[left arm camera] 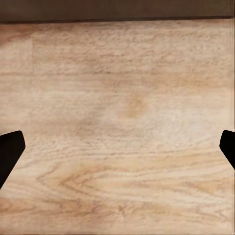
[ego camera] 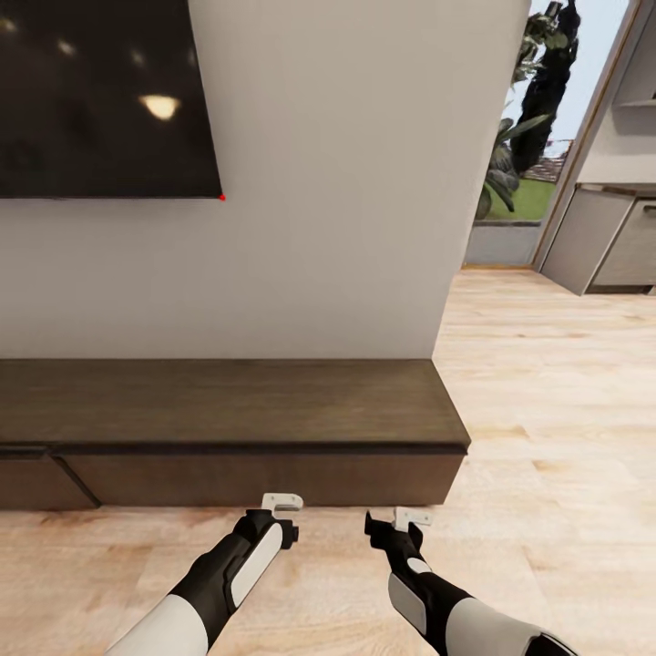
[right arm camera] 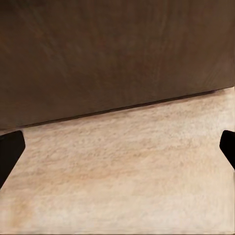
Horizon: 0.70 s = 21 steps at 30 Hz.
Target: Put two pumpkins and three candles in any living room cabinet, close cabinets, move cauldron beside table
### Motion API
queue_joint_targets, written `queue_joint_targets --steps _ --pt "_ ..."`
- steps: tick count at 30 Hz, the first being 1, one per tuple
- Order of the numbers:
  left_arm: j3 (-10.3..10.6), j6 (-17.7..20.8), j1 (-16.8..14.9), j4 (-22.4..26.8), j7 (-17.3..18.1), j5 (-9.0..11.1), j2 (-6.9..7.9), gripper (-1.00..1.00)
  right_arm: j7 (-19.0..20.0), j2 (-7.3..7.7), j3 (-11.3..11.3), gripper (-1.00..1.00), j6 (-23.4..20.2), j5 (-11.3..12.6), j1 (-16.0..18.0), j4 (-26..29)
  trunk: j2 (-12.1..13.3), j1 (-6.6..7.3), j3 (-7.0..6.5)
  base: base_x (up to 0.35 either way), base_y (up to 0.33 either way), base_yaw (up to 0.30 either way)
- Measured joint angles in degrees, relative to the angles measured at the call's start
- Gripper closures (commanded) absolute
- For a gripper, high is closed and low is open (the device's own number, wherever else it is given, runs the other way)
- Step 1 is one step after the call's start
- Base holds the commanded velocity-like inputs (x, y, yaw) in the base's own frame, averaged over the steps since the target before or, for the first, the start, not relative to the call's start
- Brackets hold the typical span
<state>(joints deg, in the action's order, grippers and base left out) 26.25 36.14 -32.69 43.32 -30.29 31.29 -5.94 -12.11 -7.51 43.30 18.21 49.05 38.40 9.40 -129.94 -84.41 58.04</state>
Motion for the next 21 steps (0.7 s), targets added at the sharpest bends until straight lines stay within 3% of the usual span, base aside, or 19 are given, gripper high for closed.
queue_joint_targets --steps 6,21 --pt "0.00 0.00 0.01 0.01 0.00 0.00 -0.04 -1.00 -0.01 0.02 -0.06 -1.00 -3.34 -0.04 0.02 0.05 2.41 1.32 -1.08 0.000 0.000 0.000" --pt "-0.02 0.08 -0.03 -0.61 0.00 0.00 0.02 -1.00 -0.01 0.01 -0.19 -1.00 -3.79 0.05 -0.01 0.00 8.42 4.61 -3.77 0.000 0.000 0.000"
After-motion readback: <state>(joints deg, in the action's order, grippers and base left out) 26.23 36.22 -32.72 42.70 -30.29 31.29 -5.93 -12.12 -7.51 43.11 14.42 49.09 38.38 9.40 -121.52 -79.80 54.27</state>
